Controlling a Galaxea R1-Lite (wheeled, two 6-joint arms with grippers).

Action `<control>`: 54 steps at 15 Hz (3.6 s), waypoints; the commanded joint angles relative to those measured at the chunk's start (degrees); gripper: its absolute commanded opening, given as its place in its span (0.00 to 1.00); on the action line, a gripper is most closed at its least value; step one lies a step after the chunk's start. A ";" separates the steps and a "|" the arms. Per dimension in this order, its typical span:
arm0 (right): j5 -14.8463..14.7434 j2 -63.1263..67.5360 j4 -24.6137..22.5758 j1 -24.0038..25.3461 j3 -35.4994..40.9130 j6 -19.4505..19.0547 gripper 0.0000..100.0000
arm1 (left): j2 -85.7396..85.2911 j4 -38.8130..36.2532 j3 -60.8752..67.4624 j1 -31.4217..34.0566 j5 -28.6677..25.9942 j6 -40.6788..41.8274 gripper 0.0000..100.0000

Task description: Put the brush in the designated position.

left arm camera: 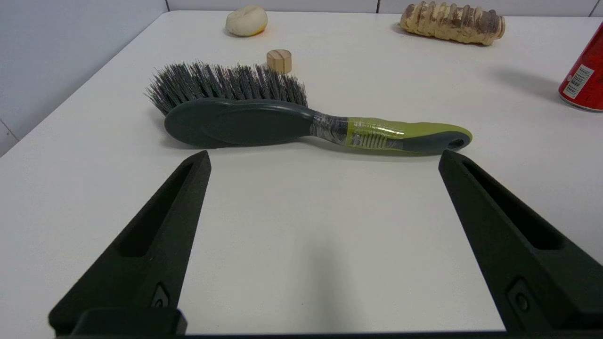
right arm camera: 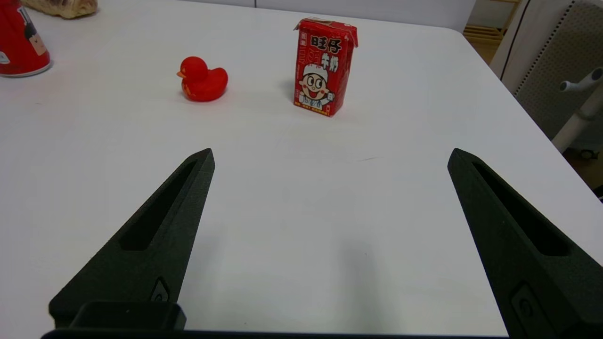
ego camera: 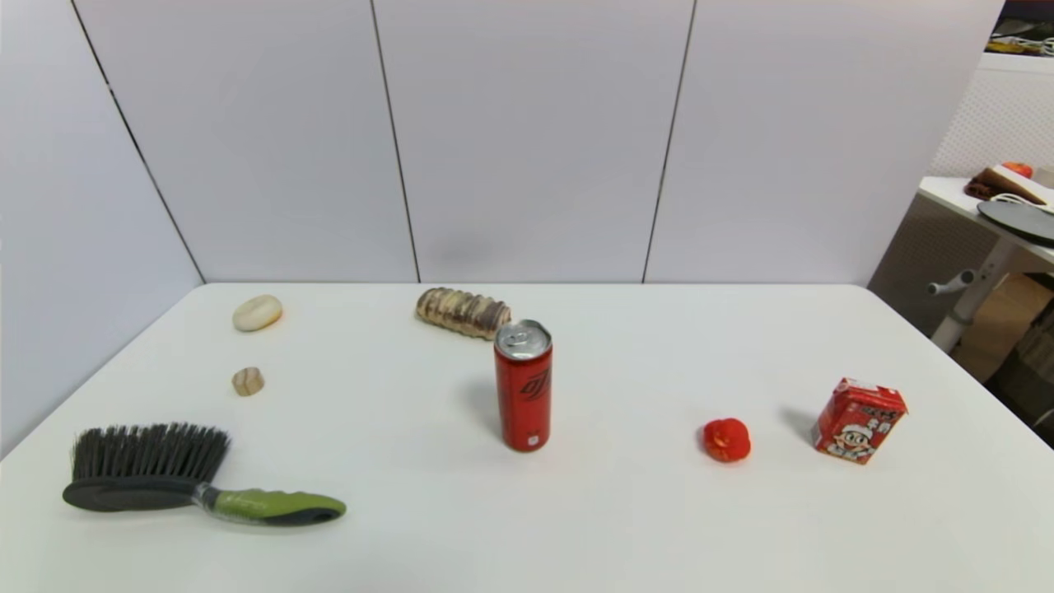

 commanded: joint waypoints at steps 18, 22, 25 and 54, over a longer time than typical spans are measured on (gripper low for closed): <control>0.06 0.07 0.02 0.02 0.09 0.19 1.00 | 0.07 0.00 0.00 -0.02 0.02 0.00 1.00; 0.06 0.07 0.02 0.02 0.09 0.28 1.00 | 0.07 0.00 0.00 -0.02 0.02 0.00 1.00; 0.06 0.07 0.02 0.02 0.09 0.19 1.00 | 0.07 0.00 0.00 -0.02 0.02 0.00 1.00; 0.06 0.07 0.02 0.02 0.09 0.28 1.00 | 62.74 24.17 -52.29 -0.20 15.14 -2.99 1.00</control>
